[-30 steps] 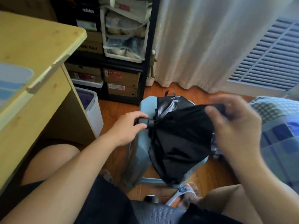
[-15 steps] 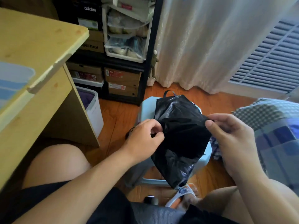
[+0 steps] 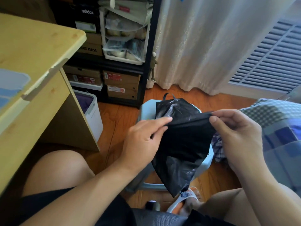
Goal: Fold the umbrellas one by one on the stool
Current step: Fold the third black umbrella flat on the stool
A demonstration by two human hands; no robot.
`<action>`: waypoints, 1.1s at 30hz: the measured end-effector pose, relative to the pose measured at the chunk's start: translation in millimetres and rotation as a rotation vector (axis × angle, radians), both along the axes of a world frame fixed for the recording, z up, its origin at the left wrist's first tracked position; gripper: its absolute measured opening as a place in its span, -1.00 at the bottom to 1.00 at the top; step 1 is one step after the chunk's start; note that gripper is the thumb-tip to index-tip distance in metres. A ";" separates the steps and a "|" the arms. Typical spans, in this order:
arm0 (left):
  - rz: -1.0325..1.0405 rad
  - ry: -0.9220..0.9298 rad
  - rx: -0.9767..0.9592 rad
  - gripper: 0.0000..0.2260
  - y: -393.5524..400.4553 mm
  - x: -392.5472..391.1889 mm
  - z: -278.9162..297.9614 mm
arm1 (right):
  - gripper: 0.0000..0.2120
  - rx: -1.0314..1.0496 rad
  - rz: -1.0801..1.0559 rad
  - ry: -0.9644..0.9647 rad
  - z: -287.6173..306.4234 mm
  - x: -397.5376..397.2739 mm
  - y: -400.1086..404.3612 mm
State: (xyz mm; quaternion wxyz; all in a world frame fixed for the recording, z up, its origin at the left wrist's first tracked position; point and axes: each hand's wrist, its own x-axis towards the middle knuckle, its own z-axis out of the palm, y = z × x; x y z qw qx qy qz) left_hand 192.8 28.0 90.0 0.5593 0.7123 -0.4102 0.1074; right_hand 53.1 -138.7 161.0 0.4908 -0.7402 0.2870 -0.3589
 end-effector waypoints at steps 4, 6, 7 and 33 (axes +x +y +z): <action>0.033 -0.051 -0.009 -0.74 1.0 -2.3 -2.0 | -0.86 -0.035 0.074 0.015 4.7 4.4 -6.2; 0.052 0.107 0.004 -0.70 2.8 -1.4 1.6 | -0.79 -0.031 0.149 0.036 6.9 4.0 -8.5; 0.046 0.196 -0.013 -0.70 3.4 -0.1 3.6 | -0.75 -0.037 0.180 0.048 8.1 3.8 -9.5; -0.208 0.577 -0.002 -0.94 -3.3 25.5 8.8 | -0.97 -0.026 0.397 0.193 7.4 20.9 -38.1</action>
